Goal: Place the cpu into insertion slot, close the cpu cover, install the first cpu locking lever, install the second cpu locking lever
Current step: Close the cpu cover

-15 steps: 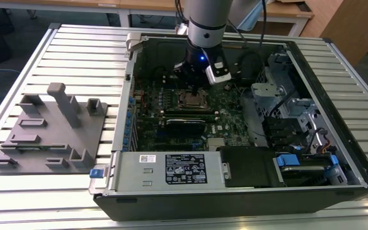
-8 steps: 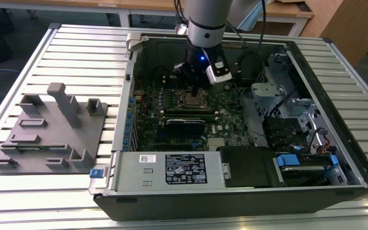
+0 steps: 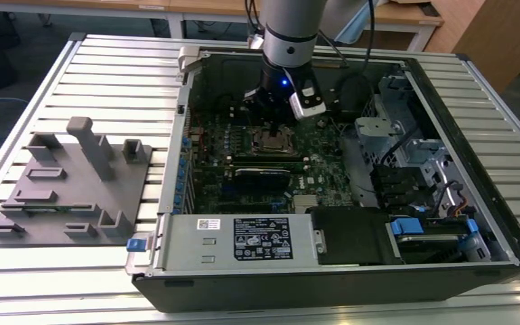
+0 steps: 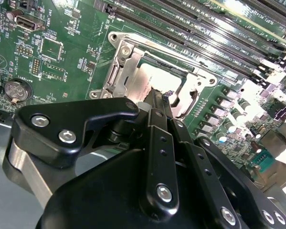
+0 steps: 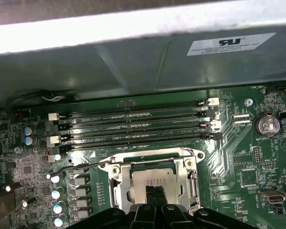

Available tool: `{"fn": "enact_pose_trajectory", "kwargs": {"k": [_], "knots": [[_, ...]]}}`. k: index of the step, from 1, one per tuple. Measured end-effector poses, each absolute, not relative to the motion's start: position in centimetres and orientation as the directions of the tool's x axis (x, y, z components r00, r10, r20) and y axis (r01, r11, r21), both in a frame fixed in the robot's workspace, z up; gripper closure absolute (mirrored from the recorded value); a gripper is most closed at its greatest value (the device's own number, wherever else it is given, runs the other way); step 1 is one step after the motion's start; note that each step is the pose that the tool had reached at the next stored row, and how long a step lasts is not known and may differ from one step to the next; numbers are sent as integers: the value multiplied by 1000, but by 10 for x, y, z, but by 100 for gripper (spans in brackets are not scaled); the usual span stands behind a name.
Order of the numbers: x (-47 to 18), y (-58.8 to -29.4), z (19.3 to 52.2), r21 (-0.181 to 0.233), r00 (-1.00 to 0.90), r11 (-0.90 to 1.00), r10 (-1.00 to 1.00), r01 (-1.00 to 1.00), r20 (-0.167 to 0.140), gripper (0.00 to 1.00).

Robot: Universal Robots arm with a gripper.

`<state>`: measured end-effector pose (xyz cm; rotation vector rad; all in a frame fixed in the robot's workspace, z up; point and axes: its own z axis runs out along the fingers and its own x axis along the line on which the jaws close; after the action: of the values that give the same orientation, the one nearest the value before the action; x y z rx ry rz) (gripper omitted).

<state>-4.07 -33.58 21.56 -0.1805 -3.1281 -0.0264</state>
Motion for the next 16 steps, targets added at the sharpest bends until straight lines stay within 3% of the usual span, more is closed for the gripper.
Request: {"fn": "enact_pose_trajectory", "kwargs": {"k": [16], "knots": [[-42,-336,215,16,-993,993,115,115,9,90]]}}
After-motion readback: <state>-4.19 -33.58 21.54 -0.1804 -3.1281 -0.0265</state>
